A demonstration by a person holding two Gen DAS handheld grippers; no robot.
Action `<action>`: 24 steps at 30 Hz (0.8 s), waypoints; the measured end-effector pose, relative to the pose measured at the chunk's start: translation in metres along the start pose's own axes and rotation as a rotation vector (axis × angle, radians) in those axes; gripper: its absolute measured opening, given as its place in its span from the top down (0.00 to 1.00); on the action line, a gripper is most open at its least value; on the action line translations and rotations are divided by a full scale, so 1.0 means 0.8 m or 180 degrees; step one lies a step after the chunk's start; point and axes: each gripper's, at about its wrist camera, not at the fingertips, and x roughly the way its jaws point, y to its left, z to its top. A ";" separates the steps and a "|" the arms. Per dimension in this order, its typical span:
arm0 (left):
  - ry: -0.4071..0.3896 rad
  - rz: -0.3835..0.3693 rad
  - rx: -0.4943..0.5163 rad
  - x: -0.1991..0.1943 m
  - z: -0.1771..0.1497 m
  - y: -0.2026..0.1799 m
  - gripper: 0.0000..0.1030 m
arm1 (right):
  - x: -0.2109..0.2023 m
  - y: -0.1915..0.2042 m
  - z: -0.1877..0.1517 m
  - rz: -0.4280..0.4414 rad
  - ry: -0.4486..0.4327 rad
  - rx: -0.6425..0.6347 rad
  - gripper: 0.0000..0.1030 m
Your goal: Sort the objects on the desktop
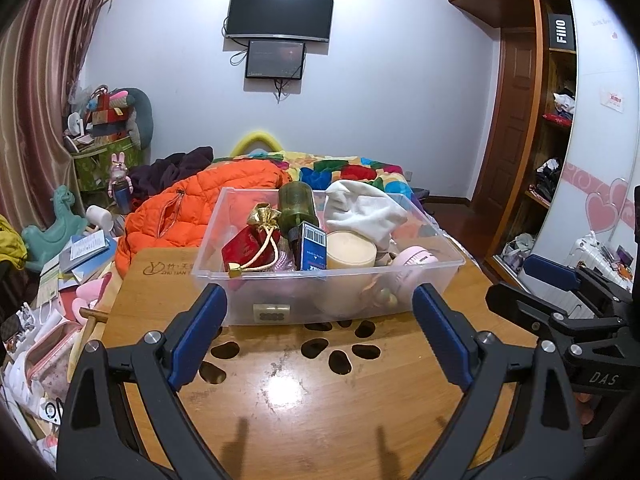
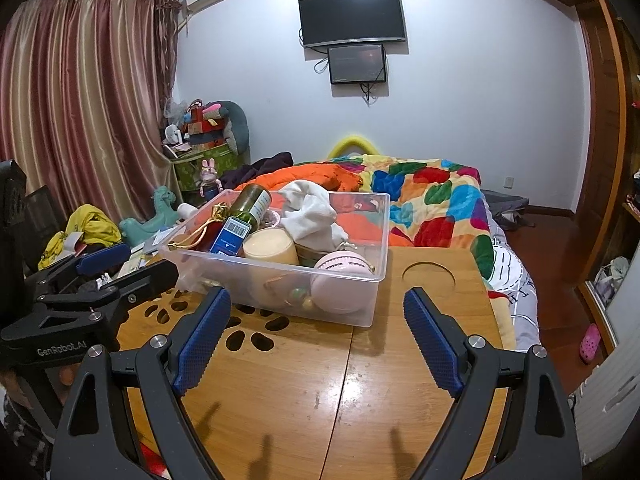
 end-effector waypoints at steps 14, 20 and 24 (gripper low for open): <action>-0.0085 -0.0026 -0.0015 -0.003 -0.003 -0.001 0.08 | 0.000 0.002 0.001 0.0020 0.0009 0.0011 0.16; -0.0099 -0.0094 -0.0072 -0.003 -0.003 0.002 0.08 | 0.001 0.004 0.000 0.0037 0.0023 0.0017 0.16; -0.0023 -0.0138 -0.0095 -0.001 -0.003 0.004 0.08 | 0.003 0.003 -0.001 0.0050 0.0031 0.0031 0.16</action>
